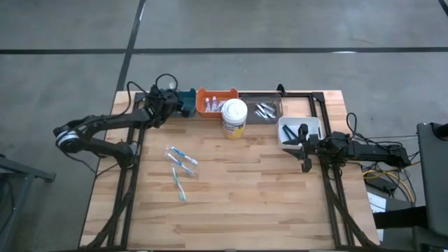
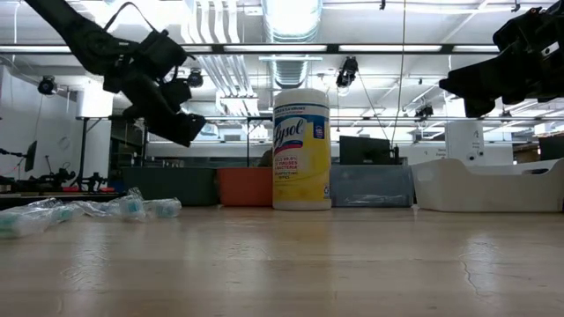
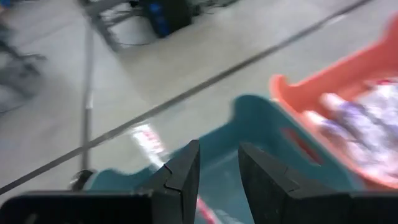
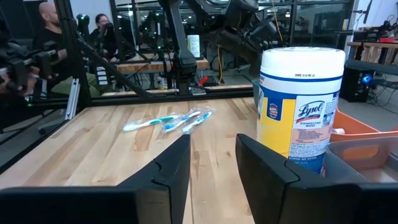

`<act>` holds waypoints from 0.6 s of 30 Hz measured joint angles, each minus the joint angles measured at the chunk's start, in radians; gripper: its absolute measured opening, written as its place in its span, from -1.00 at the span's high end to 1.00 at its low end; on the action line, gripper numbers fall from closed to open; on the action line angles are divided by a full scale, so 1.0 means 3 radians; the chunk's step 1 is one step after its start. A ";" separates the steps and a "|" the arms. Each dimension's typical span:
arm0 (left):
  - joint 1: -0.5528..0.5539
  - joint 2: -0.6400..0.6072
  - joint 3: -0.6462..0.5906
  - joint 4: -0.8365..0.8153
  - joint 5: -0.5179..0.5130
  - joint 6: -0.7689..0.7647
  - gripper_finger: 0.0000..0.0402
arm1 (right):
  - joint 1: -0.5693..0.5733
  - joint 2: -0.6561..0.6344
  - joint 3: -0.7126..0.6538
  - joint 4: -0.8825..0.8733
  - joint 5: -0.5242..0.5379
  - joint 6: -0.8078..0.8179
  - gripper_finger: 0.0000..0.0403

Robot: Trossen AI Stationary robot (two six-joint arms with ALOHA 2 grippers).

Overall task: Pick & Place Travel size toiletries
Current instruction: Put the top blue toothbrush into the blue bin

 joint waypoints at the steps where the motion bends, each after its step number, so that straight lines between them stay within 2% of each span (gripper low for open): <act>1: -0.0014 0.0000 0.0037 -0.0068 0.0101 -0.0001 0.43 | 0.0000 0.0000 -0.0001 0.0000 0.0000 0.0001 0.36; 6: -0.0127 0.0000 0.0222 -0.0436 0.0464 -0.0088 0.43 | 0.0000 0.0000 -0.0001 0.0000 0.0000 0.0002 0.35; 11: -0.0370 0.0000 0.0368 -0.0776 0.0510 -0.0121 0.44 | 0.0001 0.0000 -0.0001 0.0000 0.0000 0.0002 0.38; 18: -0.0878 -0.0002 0.0422 -0.0981 0.0524 -0.0097 0.44 | 0.0000 0.0000 -0.0001 0.0000 0.0001 0.0004 0.42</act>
